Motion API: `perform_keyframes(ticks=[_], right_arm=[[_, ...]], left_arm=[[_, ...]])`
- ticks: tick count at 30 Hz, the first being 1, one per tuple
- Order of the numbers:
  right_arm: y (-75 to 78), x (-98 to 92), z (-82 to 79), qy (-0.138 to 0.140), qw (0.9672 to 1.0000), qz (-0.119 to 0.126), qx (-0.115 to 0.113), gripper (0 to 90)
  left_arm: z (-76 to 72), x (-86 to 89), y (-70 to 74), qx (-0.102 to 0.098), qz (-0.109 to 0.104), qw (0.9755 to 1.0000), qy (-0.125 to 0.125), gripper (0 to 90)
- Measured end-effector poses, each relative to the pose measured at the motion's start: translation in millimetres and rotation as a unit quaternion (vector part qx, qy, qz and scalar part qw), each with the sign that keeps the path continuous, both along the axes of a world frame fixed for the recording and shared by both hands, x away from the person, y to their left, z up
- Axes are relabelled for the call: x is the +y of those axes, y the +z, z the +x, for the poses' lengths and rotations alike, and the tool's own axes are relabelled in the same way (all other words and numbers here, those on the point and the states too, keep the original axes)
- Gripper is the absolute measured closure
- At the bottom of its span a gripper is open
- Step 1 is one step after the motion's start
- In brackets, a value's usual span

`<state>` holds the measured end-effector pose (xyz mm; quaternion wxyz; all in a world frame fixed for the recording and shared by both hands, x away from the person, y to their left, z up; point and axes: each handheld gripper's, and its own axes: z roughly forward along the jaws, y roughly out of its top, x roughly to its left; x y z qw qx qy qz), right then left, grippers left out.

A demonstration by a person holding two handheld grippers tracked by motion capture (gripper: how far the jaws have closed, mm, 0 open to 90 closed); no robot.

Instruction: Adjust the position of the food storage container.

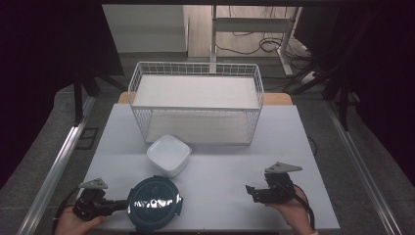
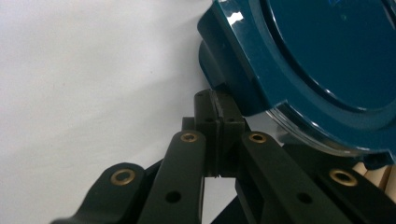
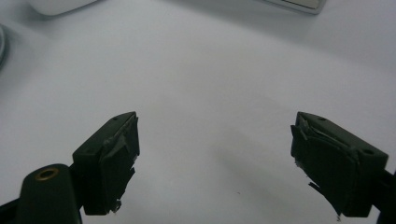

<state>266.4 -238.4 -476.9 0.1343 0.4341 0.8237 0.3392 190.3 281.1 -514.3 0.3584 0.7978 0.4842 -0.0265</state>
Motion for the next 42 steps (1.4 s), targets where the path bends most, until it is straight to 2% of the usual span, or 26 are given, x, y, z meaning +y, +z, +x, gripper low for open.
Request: perform_keyframes(ticks=[7,8,9,11,12,14,23,26,37,42], right_arm=[[-0.1,-1.9,0.2,-0.002,1.0000,0.000,0.000,15.1],[0.2,-1.9,0.1,-0.002,1.0000,0.000,-0.001,15.1],[0.2,-1.9,0.1,-0.002,1.0000,0.000,-0.001,15.1],[0.4,-1.8,-0.2,-0.001,1.0000,0.000,-0.001,15.1],[0.5,-1.8,-0.3,-0.001,1.0000,0.000,-0.001,15.1],[0.9,-2.0,-0.4,0.000,1.0000,-0.001,0.000,15.1],[-0.1,-1.5,-0.1,-0.001,1.0000,-0.001,0.001,15.1],[-0.2,-1.5,-0.1,0.000,1.0000,-0.002,0.002,15.1],[0.3,-2.0,-0.4,0.000,1.0000,0.000,0.000,15.1],[0.0,-1.6,-0.5,0.000,1.0000,0.001,0.001,15.1]], left_arm=[[-6.2,1.9,-0.3,0.010,-0.004,0.9999,-0.010,90.0],[-8.0,-0.2,-1.9,0.021,-0.027,0.9991,-0.026,90.0],[-8.0,-0.2,-1.9,0.021,-0.027,0.9991,-0.026,90.0],[-9.2,-6.2,-2.3,0.013,-0.011,0.9995,-0.028,90.0],[-8.3,-11.0,-2.3,0.005,0.005,0.9997,-0.022,89.9],[-6.3,-12.0,-2.5,0.003,0.010,0.9998,-0.019,90.0],[-4.4,-23.8,-1.1,0.007,0.008,0.9996,-0.024,90.0],[-2.5,-36.9,-0.3,0.011,0.005,0.9993,-0.036,90.0],[7.2,-64.8,1.2,0.018,0.004,0.9990,-0.040,90.0],[8.7,-74.3,0.4,0.024,-0.006,0.9988,-0.041,90.0]])
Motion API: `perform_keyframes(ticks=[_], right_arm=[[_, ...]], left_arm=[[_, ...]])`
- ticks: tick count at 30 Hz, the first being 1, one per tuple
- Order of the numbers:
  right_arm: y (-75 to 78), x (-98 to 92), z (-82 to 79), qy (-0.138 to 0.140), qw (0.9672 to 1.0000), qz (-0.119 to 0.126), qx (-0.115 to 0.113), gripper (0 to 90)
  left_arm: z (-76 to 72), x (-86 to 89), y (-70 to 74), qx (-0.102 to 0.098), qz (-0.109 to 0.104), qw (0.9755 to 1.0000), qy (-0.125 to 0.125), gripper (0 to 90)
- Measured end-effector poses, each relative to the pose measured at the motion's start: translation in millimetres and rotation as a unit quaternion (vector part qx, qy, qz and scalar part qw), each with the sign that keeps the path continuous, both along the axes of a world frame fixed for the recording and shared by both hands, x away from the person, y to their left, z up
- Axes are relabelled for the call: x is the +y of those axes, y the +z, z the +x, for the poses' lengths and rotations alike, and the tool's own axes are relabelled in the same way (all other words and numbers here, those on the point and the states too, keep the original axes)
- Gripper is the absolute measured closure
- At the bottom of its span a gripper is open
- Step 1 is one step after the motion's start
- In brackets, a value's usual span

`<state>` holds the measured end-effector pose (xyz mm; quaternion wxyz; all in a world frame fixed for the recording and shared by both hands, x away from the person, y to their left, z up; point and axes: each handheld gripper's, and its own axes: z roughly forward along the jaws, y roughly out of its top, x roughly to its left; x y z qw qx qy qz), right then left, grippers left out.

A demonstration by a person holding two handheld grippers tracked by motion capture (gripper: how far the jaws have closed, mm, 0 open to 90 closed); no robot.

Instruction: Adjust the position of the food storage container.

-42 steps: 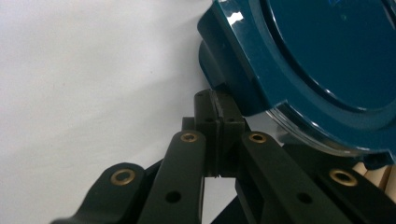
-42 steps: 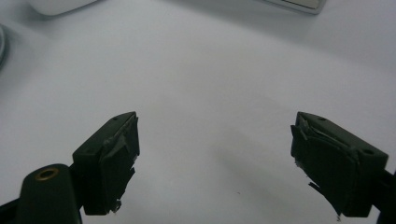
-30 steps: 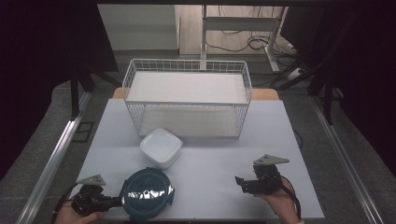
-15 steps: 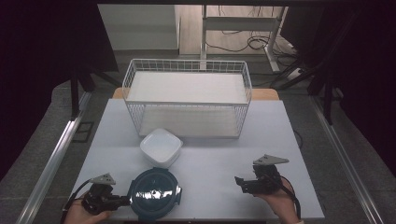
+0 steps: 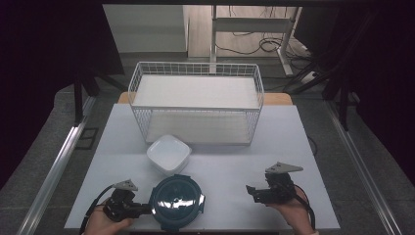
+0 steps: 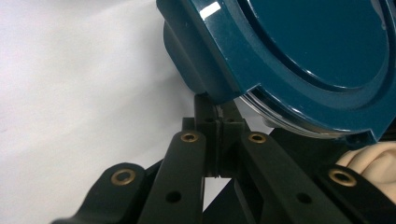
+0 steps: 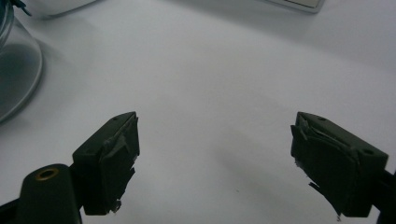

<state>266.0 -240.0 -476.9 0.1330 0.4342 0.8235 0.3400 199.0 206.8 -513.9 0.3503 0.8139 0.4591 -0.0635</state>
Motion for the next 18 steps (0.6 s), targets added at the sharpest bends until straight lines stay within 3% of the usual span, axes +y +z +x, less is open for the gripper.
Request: perform_keyframes(ticks=[5,18], right_arm=[[0.0,1.2,-0.5,0.000,1.0000,-0.001,0.002,15.1],[-0.6,2.2,-1.0,0.001,1.0000,-0.002,0.003,15.1]], left_arm=[[1.9,-10.5,-0.2,0.002,-0.002,0.9999,-0.012,90.0],[8.1,-30.5,-0.9,0.002,-0.013,0.9998,-0.015,90.0]])
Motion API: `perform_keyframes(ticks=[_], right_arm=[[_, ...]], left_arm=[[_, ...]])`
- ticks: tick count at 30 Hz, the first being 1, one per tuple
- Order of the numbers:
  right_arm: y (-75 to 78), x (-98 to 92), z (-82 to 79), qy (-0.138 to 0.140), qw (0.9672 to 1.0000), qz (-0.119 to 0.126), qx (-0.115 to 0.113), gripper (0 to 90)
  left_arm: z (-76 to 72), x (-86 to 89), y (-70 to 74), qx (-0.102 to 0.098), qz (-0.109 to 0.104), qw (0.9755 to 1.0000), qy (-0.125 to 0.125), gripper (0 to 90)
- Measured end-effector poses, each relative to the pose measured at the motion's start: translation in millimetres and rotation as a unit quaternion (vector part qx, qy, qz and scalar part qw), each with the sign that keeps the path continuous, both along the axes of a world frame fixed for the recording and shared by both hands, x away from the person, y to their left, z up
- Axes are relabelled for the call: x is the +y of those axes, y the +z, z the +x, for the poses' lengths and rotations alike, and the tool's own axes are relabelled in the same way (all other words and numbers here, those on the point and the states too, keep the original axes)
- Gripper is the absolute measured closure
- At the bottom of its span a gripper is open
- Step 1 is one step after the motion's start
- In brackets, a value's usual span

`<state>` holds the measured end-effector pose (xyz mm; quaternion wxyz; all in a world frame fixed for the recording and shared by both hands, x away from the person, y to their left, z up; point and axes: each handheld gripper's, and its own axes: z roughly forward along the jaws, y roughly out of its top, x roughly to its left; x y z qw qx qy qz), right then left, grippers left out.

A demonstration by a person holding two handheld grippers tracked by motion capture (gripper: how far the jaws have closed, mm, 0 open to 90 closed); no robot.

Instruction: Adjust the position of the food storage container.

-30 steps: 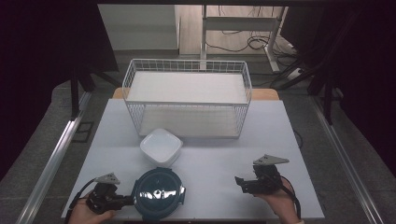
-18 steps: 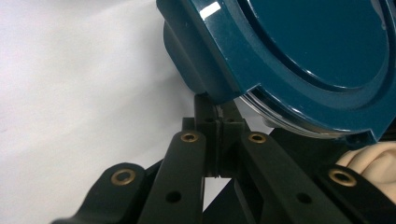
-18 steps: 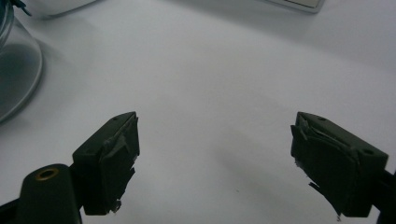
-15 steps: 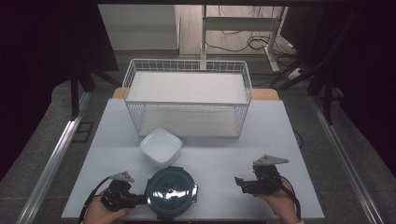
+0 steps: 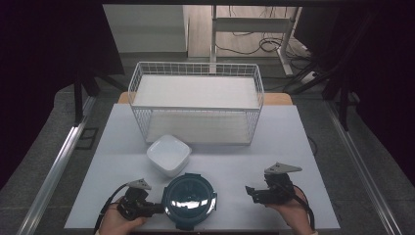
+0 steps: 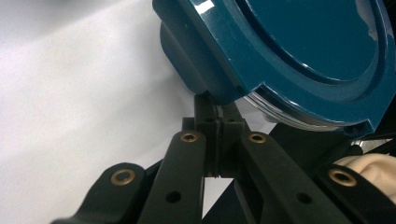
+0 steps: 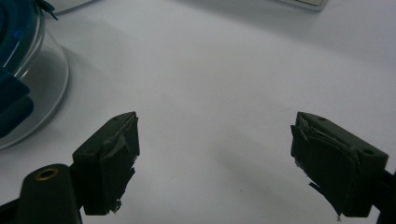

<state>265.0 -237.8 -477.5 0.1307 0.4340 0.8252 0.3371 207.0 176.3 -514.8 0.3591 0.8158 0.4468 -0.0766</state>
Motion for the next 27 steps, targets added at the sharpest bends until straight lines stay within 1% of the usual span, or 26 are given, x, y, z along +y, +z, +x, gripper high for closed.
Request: perform_keyframes(ticks=[8,12,17,19,21,22,23,24,25,26,27], right_arm=[[-1.2,0.1,0.4,-0.001,1.0000,0.000,0.001,15.1],[-0.6,-0.6,0.5,-0.001,1.0000,-0.001,0.001,15.1],[-1.0,0.0,0.1,-0.001,1.0000,0.001,0.002,15.1],[-1.1,0.0,0.1,0.000,1.0000,0.000,0.000,15.1],[-0.7,-0.3,-0.3,-0.001,1.0000,0.000,-0.001,15.1],[-0.4,-0.5,-0.4,-0.001,1.0000,0.000,0.000,15.1],[-0.1,-1.0,-0.7,-0.001,1.0000,0.001,-0.002,15.1],[0.6,-2.0,-1.1,-0.003,1.0000,0.003,-0.003,15.1],[0.6,-2.0,-1.1,-0.003,1.0000,0.003,-0.003,15.1],[0.9,-2.6,-1.2,-0.003,1.0000,0.002,-0.004,15.1],[1.6,-4.1,-1.2,-0.004,1.0000,0.004,-0.006,15.1]], left_arm=[[4.1,-12.8,-1.3,0.003,-0.001,0.9999,-0.011,90.0],[5.8,-21.4,-1.3,0.004,0.000,0.9997,-0.023,90.0],[10.1,-30.9,-2.4,0.005,-0.007,0.9995,-0.029,89.9],[11.4,-30.7,-3.3,0.006,-0.011,0.9994,-0.032,89.9],[11.7,-27.8,-4.3,0.012,-0.026,0.9991,-0.031,89.8],[11.8,-25.0,-4.4,0.010,-0.025,0.9993,-0.027,89.6],[11.5,-22.0,-4.1,0.001,-0.019,0.9997,-0.018,89.1],[12.1,-13.2,-2.8,-0.004,-0.019,0.9998,-0.004,89.0],[12.1,-13.2,-2.8,-0.004,-0.019,0.9998,-0.004,88.8],[12.4,-6.7,-0.8,-0.006,-0.024,0.9997,0.007,88.8],[12.0,-2.3,1.4,-0.013,-0.025,0.9994,0.018,87.2]])
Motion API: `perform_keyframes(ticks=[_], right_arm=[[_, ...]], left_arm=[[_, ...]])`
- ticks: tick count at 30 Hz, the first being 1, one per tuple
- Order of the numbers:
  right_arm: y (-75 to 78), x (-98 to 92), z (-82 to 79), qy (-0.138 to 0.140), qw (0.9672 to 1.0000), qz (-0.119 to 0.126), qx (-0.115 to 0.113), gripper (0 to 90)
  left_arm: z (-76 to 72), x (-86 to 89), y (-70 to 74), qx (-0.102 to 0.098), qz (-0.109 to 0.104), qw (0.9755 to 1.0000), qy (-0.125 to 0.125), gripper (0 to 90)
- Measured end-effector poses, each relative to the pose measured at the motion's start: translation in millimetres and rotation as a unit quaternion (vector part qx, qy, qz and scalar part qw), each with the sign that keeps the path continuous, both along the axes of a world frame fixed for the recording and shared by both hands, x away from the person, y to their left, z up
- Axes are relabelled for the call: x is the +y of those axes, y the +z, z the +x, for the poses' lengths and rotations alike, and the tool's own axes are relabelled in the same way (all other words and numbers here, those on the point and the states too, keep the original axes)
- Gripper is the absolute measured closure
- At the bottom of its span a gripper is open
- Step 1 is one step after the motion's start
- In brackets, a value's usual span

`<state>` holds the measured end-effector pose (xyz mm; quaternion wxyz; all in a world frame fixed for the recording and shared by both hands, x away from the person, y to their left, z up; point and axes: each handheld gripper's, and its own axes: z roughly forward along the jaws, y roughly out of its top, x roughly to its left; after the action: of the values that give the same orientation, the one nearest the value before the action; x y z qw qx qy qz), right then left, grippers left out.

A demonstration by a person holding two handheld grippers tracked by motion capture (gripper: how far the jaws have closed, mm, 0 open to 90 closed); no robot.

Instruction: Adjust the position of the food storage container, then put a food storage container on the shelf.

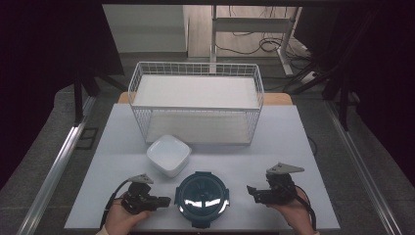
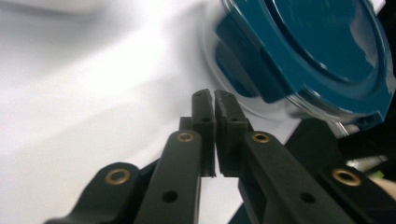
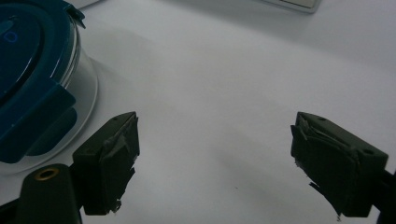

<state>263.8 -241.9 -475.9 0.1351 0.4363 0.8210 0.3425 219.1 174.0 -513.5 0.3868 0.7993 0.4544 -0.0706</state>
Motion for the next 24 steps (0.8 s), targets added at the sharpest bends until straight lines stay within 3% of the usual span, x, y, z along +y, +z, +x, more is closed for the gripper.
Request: perform_keyframes(ticks=[3,5,6,7,8,12,24], right_arm=[[0.6,-0.8,0.0,-0.001,1.0000,0.000,-0.001,15.1],[0.9,-0.8,-0.2,-0.002,1.0000,0.001,-0.002,15.1],[1.1,-0.2,-0.7,-0.001,1.0000,0.001,-0.002,15.1],[1.1,-0.2,-0.7,-0.001,1.0000,0.001,-0.002,15.1],[1.2,0.3,-1.1,-0.001,1.0000,0.001,-0.001,15.1],[1.5,1.3,-2.4,0.004,0.9999,0.009,0.001,15.1],[6.2,4.7,-7.2,-0.001,0.9978,0.064,0.015,14.9]], left_arm=[[-1.4,7.9,7.0,-0.013,-0.003,0.9998,0.014,80.9],[-3.0,8.9,10.5,-0.026,0.002,0.9992,0.029,69.8],[-3.1,9.6,12.7,-0.030,0.005,0.9987,0.041,57.8],[-3.1,9.6,12.7,-0.030,0.005,0.9987,0.041,51.5],[-3.1,9.9,13.5,-0.031,0.005,0.9983,0.049,51.5],[-3.4,13.2,16.7,-0.040,0.003,0.9971,0.064,34.3],[-3.7,17.8,22.4,-0.049,-0.016,0.9958,0.076,22.5]])
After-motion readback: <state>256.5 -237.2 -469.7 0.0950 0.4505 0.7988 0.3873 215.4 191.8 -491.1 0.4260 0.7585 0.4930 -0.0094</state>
